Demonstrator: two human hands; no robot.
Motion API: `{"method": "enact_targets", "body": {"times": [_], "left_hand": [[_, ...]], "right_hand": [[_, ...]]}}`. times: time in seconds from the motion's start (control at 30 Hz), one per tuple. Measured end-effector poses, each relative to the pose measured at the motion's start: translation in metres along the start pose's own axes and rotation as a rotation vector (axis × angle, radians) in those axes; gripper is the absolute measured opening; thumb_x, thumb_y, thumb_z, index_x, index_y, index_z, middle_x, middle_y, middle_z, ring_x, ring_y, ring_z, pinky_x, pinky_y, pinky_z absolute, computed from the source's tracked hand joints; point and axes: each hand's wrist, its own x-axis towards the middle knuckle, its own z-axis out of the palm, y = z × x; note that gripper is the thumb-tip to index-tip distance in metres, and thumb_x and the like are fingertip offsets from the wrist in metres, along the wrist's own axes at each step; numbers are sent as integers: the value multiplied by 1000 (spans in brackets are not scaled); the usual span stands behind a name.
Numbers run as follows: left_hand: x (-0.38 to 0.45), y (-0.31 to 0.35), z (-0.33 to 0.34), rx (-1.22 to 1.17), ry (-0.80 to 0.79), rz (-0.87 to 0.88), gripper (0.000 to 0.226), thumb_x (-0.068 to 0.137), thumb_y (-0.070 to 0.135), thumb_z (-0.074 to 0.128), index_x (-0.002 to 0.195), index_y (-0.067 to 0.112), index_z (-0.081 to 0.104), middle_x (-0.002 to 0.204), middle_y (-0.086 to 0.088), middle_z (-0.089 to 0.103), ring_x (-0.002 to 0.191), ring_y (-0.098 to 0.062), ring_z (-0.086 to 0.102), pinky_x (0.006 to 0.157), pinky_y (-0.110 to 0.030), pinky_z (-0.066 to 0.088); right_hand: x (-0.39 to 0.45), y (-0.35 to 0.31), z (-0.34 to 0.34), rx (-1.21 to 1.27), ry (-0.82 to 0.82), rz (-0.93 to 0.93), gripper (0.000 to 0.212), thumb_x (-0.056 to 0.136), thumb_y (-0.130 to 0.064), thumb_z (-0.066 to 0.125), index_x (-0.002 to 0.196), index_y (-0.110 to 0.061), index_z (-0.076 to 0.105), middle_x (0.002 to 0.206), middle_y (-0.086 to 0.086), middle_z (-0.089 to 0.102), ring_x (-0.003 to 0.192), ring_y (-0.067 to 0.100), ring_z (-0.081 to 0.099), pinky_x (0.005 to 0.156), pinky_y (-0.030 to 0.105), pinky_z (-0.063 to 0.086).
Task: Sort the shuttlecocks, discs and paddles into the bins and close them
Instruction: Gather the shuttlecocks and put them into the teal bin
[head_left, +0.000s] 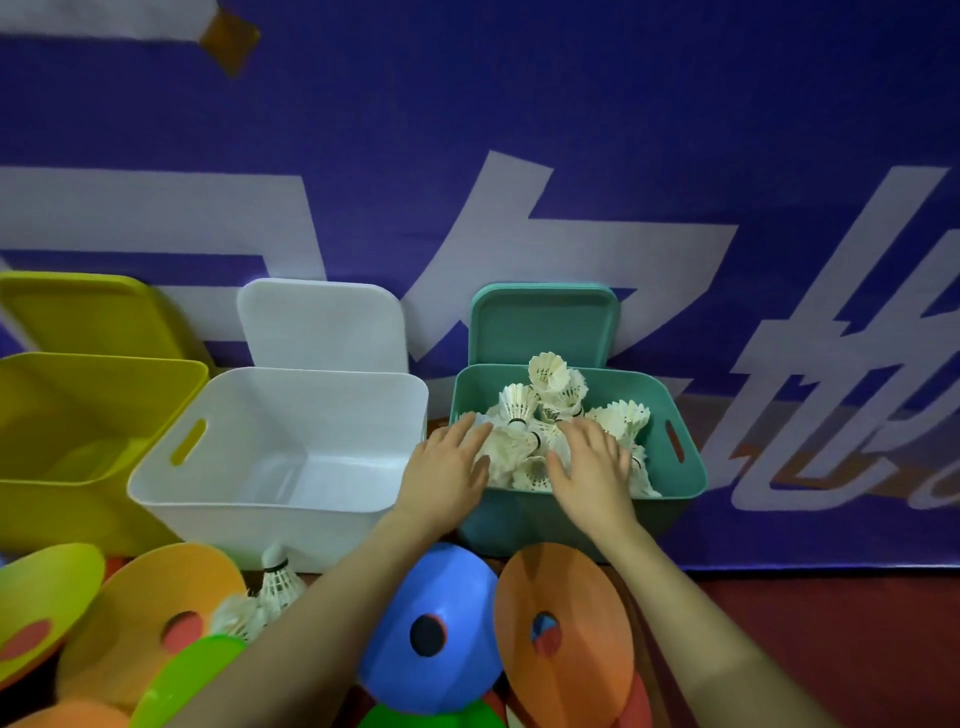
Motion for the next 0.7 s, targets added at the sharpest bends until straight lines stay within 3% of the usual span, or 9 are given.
{"method": "enact_targets", "body": {"times": [0.3, 0.4, 0.5, 0.7], "left_hand": [[-94, -68, -70, 72, 97, 27, 40, 85, 17, 54, 125, 14, 57, 127, -9, 59, 110, -33, 58, 87, -41, 45], [-134, -103, -92, 101, 80, -17, 45, 94, 23, 47, 138, 18, 43, 143, -4, 44, 126, -27, 44, 100, -37, 34], [-176, -143, -109, 110, 107, -40, 48, 96, 28, 42, 143, 21, 34, 148, 0, 36, 132, -22, 36, 103, -31, 26], [-259, -224, -142, 78, 104, -82, 50, 89, 31, 43, 137, 18, 46, 140, -4, 48, 123, -28, 47, 95, -38, 38]], "right_hand": [[-51, -107, 16, 108, -29, -134, 35, 94, -17, 45, 128, -14, 50, 130, 2, 48, 122, 19, 44, 101, 33, 27], [-76, -154, 27, 139, -34, -174, 35, 94, -16, 45, 128, -13, 52, 128, 3, 51, 118, 21, 48, 98, 33, 33], [-104, -206, 40, 160, -50, -206, 35, 94, -17, 45, 127, -11, 53, 127, 5, 54, 116, 25, 51, 96, 36, 35], [-150, -313, 75, 206, -70, -236, 33, 92, -20, 53, 123, -9, 57, 123, 8, 59, 115, 26, 54, 97, 37, 39]]}}
